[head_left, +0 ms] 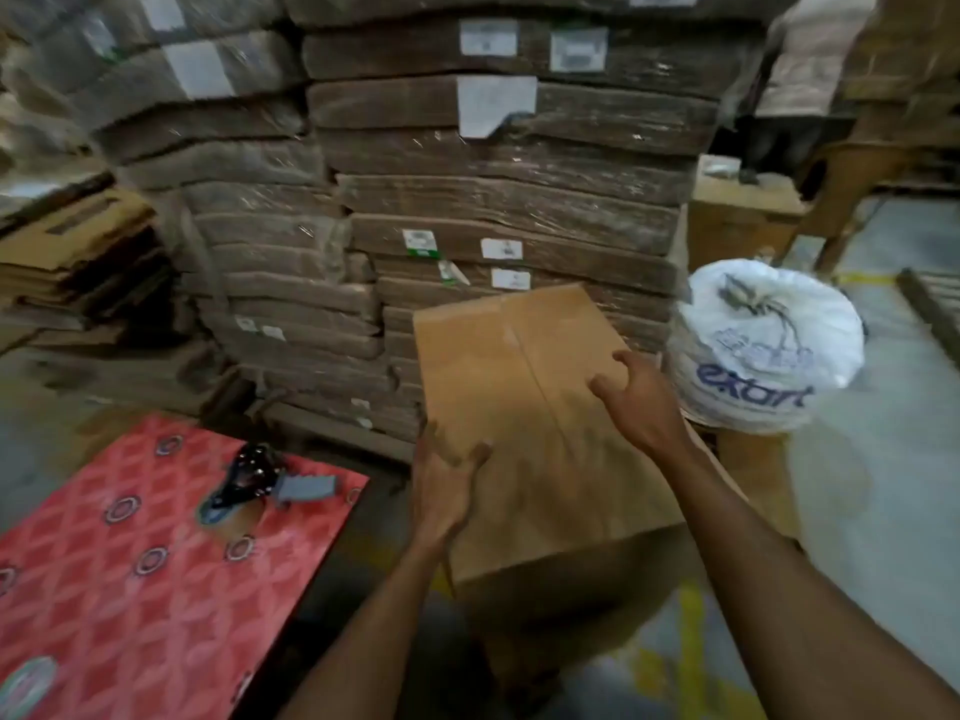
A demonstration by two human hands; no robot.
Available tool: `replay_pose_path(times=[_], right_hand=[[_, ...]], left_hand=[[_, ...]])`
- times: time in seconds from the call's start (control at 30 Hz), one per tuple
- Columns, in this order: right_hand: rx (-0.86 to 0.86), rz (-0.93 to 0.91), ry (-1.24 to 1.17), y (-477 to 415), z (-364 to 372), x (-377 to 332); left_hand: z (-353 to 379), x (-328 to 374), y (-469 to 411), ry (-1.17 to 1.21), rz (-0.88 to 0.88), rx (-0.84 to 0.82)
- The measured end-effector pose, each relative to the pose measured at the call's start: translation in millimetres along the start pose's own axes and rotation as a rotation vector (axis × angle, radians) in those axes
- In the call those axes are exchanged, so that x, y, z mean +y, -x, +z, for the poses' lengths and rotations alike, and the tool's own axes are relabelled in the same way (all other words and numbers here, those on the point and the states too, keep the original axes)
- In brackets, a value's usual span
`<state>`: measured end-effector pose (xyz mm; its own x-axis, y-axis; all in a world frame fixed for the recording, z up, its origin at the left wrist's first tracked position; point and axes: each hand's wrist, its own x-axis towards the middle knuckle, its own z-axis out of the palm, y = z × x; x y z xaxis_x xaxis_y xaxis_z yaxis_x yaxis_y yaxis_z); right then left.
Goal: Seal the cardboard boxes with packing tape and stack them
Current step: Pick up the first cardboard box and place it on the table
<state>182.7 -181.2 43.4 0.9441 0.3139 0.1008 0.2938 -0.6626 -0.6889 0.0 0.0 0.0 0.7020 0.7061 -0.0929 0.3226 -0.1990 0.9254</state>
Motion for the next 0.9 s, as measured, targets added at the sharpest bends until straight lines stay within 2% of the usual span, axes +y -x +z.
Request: replay_pose_path(times=[0.13,0.33,0.5,0.67,0.77,0.9], right_hand=[[-0.010,0.095,0.090,27.2,-10.2,50.9],[-0.004,0.230,0.109,48.3,-18.7,95.1],[0.025,0.332,0.025,69.4,-15.2,114.7],[0.141,0.463,-0.128,82.2,-7.9,117.0],[0.192,0.463,-0.212,85.4,-3.2,112.8],[0.194,0.452,-0.276,80.6,-1.1,102.1]], left_hand=[[16.1,-22.9,32.3,0.018,-0.094,-0.048],[21.8,-37.3,53.5,0.178,-0.202,-0.048],[28.2,-46.9,61.7,0.137,-0.281,0.013],[30.5,-61.2,64.1,0.267,-0.392,0.055],[31.0,-57.9,63.5,0.386,-0.441,0.022],[21.9,-48.2,54.1,0.411,-0.423,0.038]])
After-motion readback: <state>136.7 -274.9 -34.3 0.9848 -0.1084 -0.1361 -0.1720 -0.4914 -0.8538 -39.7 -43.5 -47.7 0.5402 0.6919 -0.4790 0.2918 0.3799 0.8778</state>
